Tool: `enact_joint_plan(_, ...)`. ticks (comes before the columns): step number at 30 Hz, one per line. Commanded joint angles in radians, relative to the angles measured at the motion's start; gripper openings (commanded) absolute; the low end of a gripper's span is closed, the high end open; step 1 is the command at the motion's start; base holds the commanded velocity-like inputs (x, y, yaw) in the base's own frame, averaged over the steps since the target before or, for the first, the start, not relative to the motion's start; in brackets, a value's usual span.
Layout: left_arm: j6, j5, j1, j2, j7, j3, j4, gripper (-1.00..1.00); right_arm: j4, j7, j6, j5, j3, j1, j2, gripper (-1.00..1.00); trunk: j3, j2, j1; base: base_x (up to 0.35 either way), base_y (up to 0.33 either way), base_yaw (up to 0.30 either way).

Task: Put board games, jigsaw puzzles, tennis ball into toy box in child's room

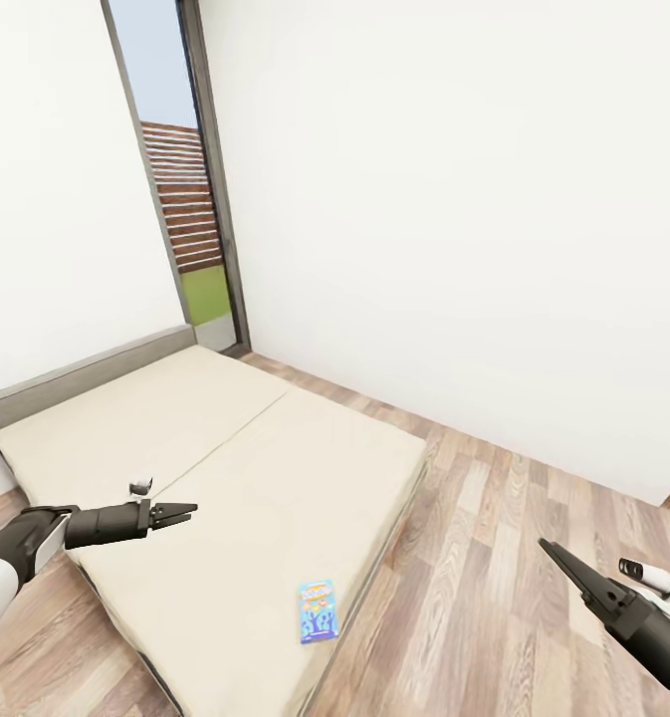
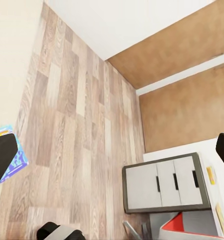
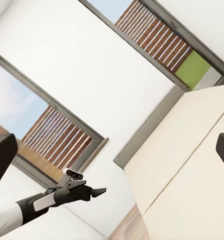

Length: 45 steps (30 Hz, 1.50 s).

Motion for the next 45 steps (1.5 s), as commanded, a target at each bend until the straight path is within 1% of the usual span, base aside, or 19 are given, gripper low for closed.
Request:
enact_joint_plan(1,0.011,0.002,-0.001,0.000,-0.003,-0.001,0.000,1.00,0.000,-0.001,0.007,-0.006,0.000,0.000,0.000,1.00,-0.002,-0.002,0.001,0.000,-0.058,0.064)
enact_joint_plan(27,0.011,0.002,-0.001,0.000,-0.003,-0.001,0.000,1.00,-0.001,0.000,0.007,-0.006,-0.001,0.000,0.000,1.00,-0.002,-0.002,0.001,0.031,-0.006,0.006)
enact_joint_plan(36,0.010,0.002,-0.001,0.000,-0.003,-0.001,0.000,1.00,-0.001,-0.001,0.007,-0.006,-0.001,0.000,0.000,1.00,-0.002,-0.002,0.001,0.054,-0.096,0.000)
enact_joint_plan(45,0.010,0.002,-0.001,0.000,-0.003,-0.001,0.000,1.00,-0.001,0.000,0.007,-0.006,-0.001,0.000,0.000,1.00,-0.002,-0.002,0.001,0.011,-0.021,0.000)
